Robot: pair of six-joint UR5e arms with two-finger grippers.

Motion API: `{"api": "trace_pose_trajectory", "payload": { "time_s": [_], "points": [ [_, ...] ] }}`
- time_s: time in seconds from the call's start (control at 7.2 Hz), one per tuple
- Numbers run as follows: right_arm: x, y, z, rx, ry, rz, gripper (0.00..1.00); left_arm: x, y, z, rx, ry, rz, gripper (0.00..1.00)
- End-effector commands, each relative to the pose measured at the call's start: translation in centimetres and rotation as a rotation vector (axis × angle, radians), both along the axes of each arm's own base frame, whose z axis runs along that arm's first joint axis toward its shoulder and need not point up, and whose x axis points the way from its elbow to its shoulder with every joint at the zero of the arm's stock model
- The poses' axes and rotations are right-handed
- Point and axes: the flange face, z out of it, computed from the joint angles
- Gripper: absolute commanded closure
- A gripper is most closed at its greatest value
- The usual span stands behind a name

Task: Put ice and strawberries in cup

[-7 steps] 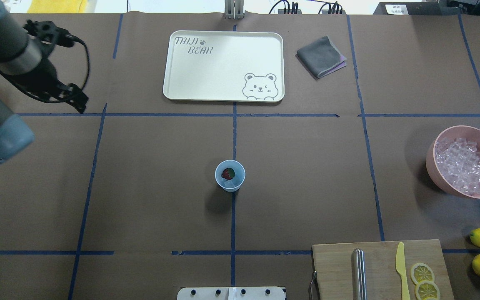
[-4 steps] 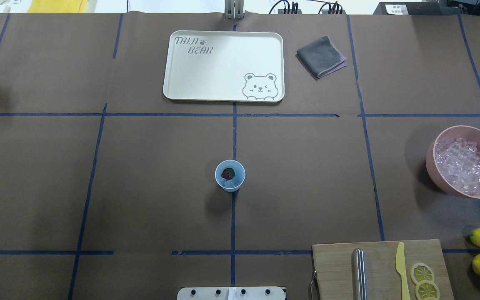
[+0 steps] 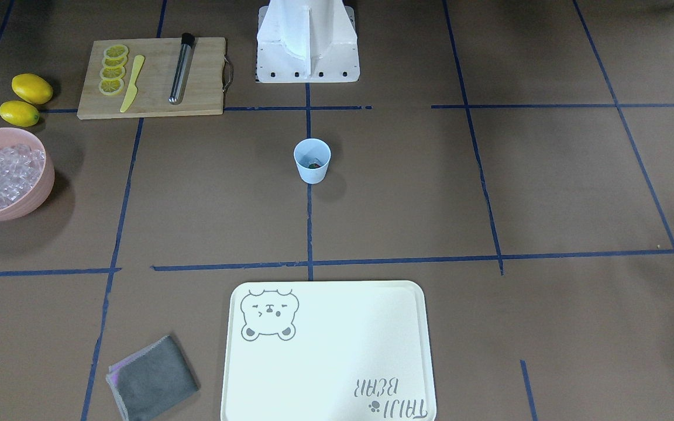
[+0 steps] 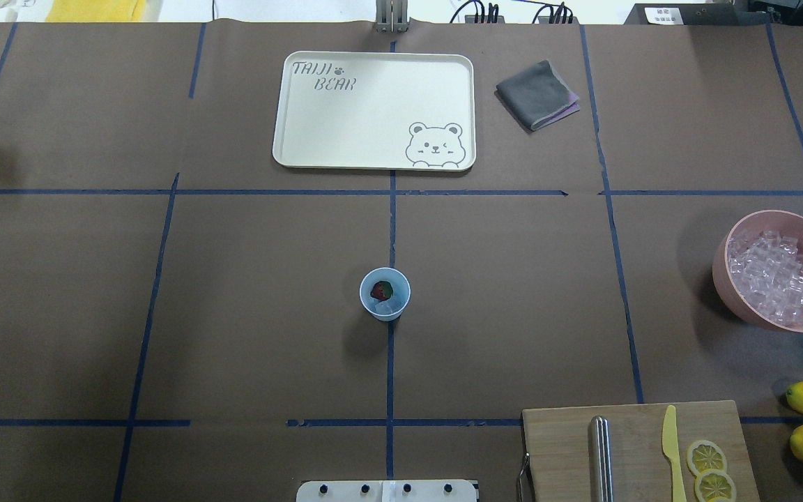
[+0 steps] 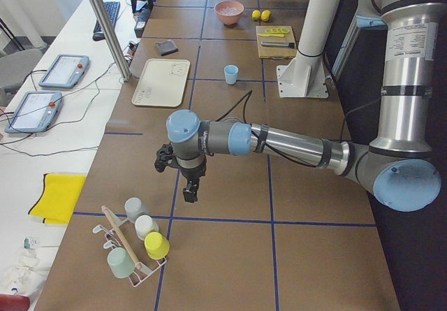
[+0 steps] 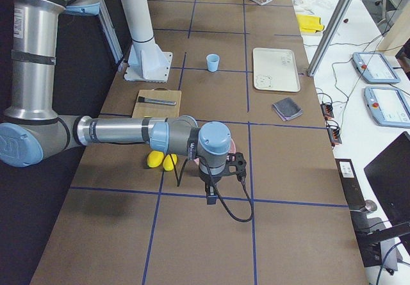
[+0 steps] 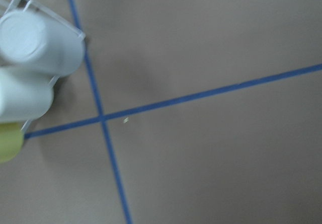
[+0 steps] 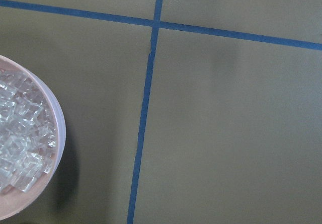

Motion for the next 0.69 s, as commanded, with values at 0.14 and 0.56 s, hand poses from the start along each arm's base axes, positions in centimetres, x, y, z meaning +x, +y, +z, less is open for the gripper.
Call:
{"api": "trace_pose_trajectory", "payload": {
  "time_s": [0.14,0.56],
  "points": [
    [0.1,0.1,0.0,-0.001,0.0,0.003,0.0,-1.0,3.5,3.4,-0.056,0.06,-0.012,0.0],
    [0.0,0.1,0.0,-0.002,-0.002,0.003,0.0,-1.1,3.9,5.5,-0.098,0.062,-0.015,0.0]
  ]
}}
